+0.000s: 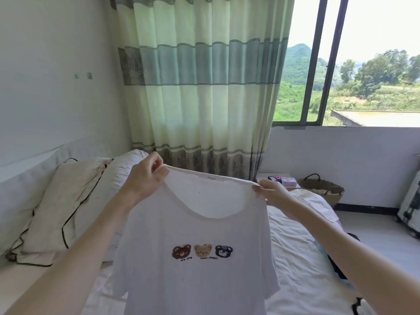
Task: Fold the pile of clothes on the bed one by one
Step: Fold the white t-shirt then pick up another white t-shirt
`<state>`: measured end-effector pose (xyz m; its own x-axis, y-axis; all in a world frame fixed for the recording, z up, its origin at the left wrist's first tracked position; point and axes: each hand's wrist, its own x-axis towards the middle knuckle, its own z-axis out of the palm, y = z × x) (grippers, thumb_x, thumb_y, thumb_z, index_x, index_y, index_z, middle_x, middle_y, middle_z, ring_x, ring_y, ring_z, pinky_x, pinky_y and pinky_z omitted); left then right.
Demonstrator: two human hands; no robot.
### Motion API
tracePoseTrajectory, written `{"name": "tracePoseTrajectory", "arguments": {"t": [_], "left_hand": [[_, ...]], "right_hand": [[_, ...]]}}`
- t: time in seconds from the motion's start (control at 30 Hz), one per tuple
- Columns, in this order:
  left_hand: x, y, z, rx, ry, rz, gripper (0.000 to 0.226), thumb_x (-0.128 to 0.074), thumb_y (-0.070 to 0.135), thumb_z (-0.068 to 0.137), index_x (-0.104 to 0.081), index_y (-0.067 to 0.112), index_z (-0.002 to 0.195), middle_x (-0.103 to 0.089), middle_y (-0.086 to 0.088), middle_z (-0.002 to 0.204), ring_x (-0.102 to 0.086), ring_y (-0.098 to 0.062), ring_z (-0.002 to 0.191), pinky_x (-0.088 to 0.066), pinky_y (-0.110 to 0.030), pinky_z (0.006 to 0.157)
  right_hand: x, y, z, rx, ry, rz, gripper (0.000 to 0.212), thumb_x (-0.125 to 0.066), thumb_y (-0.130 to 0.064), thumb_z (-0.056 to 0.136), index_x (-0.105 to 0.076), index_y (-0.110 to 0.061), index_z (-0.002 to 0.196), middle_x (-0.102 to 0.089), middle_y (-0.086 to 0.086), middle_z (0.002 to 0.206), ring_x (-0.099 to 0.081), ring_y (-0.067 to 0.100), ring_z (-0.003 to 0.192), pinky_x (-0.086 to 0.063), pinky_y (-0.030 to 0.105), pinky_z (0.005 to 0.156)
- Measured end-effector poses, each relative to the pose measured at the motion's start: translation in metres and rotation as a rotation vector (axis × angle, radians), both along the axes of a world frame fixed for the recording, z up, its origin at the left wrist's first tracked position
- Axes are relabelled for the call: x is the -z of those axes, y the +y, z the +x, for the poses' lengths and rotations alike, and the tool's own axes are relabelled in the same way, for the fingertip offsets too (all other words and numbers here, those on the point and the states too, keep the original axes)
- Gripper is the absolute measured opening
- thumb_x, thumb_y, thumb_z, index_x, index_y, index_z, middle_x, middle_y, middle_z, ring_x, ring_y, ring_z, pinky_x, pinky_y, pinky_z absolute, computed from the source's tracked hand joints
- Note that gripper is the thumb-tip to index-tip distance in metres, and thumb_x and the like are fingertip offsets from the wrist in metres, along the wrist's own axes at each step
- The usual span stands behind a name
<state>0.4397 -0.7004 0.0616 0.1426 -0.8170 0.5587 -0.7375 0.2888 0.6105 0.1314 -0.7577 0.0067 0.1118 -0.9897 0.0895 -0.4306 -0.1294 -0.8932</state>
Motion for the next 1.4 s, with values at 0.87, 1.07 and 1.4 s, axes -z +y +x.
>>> {"name": "tracePoseTrajectory", "arguments": {"t": [0.87,1.07,1.4], "left_hand": [[0.053,0.057,0.055,0.348,0.198,0.229,0.037,-0.069,0.043,0.073,-0.055,0.012,0.085,-0.035,0.009,0.056,-0.032,-0.005,0.051,-0.030,-0.014,0.051],[0.084,0.077,0.066,0.532,0.268,0.472,0.025,-0.070,0.012,0.083,-0.067,0.025,0.104,-0.057,0.009,0.073,-0.050,-0.007,0.070,-0.042,-0.011,0.066],[0.130,0.159,0.035,0.190,0.394,0.440,0.003,-0.066,0.009,0.085,-0.067,0.012,0.084,-0.064,-0.003,0.075,-0.053,-0.013,0.072,-0.041,-0.020,0.065]], "right_hand": [[-0.027,0.046,0.023,-0.017,-0.138,-0.199,0.047,-0.073,-0.028,0.081,-0.034,-0.017,0.057,-0.028,-0.007,0.053,-0.025,0.008,0.050,-0.018,0.017,0.046],[-0.011,0.064,0.018,0.006,0.094,-0.246,0.046,-0.070,-0.023,0.084,-0.033,-0.015,0.059,-0.028,-0.009,0.051,-0.023,0.004,0.044,-0.019,0.013,0.041],[0.046,0.125,-0.010,-0.151,0.146,-0.024,0.036,-0.073,-0.024,0.080,-0.047,-0.011,0.060,-0.039,-0.005,0.055,-0.033,0.002,0.046,-0.024,0.013,0.044]]}}
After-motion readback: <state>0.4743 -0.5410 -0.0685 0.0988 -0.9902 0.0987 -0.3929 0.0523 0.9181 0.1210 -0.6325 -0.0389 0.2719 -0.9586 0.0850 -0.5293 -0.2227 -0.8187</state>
